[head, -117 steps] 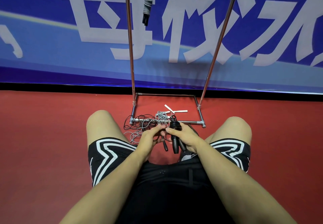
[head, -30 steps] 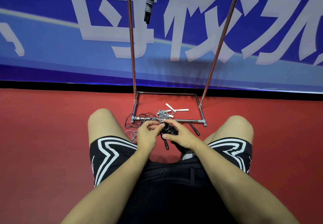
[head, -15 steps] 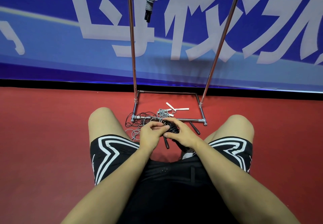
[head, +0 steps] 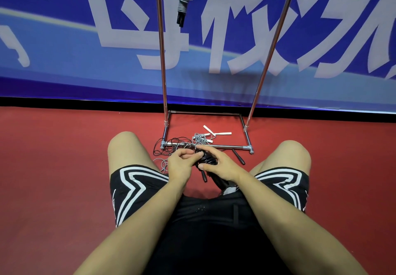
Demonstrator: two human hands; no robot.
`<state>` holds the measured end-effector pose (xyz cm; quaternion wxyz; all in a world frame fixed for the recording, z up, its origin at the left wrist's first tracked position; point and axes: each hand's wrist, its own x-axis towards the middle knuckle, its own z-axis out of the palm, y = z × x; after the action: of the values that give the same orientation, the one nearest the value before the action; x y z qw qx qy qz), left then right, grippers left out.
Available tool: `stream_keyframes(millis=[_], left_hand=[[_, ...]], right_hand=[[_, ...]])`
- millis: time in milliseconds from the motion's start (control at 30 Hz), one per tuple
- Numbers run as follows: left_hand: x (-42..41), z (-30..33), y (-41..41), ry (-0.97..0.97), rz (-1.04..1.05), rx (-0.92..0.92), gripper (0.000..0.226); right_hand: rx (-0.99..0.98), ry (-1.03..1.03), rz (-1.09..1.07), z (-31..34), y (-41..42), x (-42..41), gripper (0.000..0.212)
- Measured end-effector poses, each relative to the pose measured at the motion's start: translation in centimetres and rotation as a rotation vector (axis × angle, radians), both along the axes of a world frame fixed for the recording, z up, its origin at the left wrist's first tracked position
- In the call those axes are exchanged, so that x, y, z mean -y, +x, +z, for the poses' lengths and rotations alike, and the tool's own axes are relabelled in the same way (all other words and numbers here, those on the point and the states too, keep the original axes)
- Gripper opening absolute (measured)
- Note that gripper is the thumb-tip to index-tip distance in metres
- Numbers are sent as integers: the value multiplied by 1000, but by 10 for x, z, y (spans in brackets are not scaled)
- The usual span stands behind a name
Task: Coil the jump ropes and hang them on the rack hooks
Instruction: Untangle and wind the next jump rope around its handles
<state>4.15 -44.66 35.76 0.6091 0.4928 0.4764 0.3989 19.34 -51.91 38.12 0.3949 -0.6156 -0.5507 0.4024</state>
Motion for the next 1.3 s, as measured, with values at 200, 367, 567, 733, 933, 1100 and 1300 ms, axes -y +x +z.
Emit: stream_keyframes(millis=[200, 367, 567, 733, 933, 1100, 1300], left_hand=[[0, 0, 0, 26, -34, 43, 25], [0, 0, 0, 17, -15, 25, 21], [1, 1, 3, 24, -24, -8, 30], [0, 0, 3, -127, -43, 147, 33], [1, 0, 3, -53, -206, 88, 28], [-1, 0, 3, -80, -237, 98, 21], [-9, 3, 4, -159, -309, 176, 9]], right_hand=[[-177, -37, -20, 3, 2, 2, 46], [-105, -26, 11, 6, -2, 3, 42], [158, 22, -49, 3, -3, -1, 54], [247, 23, -54, 4, 1, 2, 41], [97, -22, -49, 5, -2, 2, 31], [-118, -51, -73, 4, -1, -1, 24], [-143, -86, -90, 6, -2, -6, 23]])
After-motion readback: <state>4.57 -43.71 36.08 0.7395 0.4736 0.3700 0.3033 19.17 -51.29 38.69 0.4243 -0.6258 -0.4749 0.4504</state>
